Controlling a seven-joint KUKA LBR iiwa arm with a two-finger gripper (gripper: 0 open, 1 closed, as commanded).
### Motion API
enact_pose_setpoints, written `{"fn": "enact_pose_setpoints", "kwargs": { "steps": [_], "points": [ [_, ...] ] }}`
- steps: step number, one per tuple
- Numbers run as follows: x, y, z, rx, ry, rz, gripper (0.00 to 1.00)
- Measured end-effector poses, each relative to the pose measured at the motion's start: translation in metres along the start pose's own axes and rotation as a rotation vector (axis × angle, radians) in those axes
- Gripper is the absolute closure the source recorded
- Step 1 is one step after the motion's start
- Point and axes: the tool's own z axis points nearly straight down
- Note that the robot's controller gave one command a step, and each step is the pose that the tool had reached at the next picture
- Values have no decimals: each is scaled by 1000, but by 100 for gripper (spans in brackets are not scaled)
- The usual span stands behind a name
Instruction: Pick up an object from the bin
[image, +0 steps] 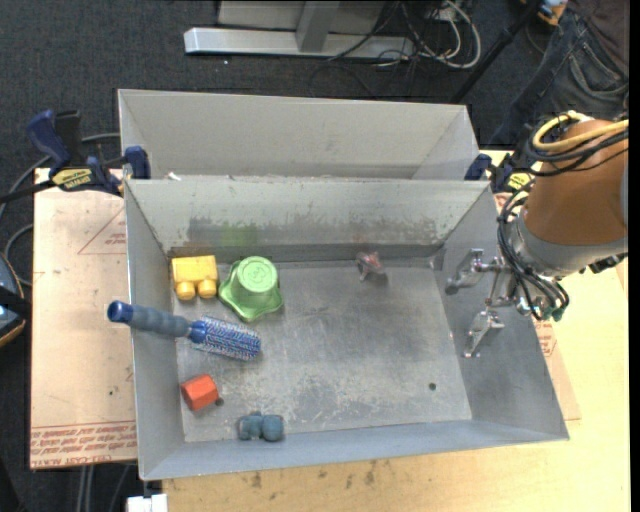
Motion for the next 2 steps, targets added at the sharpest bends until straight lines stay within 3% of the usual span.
{"fn": "enact_pose_setpoints", "kwargs": {
  "steps": [1,2],
  "points": [
    [-55,57,-9,-1,-14,-27,0],
    [-84,170,7,-3,-10,-89,0]
  ]
}}
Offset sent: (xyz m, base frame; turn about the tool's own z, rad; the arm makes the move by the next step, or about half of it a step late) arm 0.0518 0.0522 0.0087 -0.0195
